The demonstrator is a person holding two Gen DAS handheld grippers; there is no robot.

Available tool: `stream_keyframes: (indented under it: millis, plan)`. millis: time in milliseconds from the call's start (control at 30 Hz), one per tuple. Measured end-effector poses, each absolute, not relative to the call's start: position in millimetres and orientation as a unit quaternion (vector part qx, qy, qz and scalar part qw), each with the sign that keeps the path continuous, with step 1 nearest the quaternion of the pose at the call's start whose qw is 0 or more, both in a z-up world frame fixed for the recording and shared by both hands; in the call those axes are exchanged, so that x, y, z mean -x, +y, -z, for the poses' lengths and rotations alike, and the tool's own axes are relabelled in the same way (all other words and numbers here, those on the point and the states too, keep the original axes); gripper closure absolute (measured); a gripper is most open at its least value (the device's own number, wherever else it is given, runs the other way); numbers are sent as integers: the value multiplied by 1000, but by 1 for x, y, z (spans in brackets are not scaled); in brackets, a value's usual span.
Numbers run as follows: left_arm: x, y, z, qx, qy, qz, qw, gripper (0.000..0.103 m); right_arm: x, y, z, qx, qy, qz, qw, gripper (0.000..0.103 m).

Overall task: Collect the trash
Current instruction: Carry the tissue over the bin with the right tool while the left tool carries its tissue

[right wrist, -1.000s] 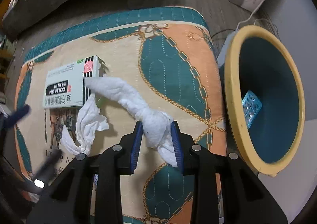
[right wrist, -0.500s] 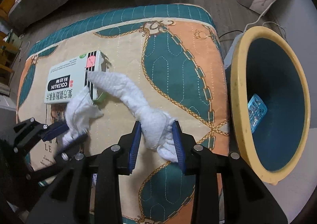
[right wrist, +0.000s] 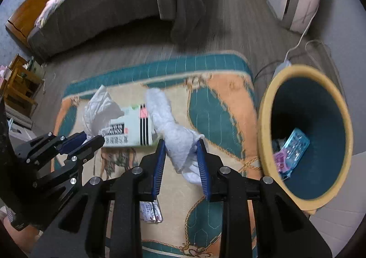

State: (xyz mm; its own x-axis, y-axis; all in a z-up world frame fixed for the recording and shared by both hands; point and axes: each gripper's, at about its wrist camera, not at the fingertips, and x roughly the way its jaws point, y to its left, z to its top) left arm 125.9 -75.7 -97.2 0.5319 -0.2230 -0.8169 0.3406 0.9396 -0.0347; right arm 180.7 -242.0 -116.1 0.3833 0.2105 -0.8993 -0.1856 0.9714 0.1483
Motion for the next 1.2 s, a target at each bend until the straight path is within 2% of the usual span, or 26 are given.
stream_keyframes:
  millis: [567,1200]
  plan:
    - [-122,-119,46,-87,394,193,894,85,-140,-310,45,-58,458,-47,886,76]
    - [-119,-167,59,-134,394,227,881,85,-151,-365,55,-54,464,-13,884,76]
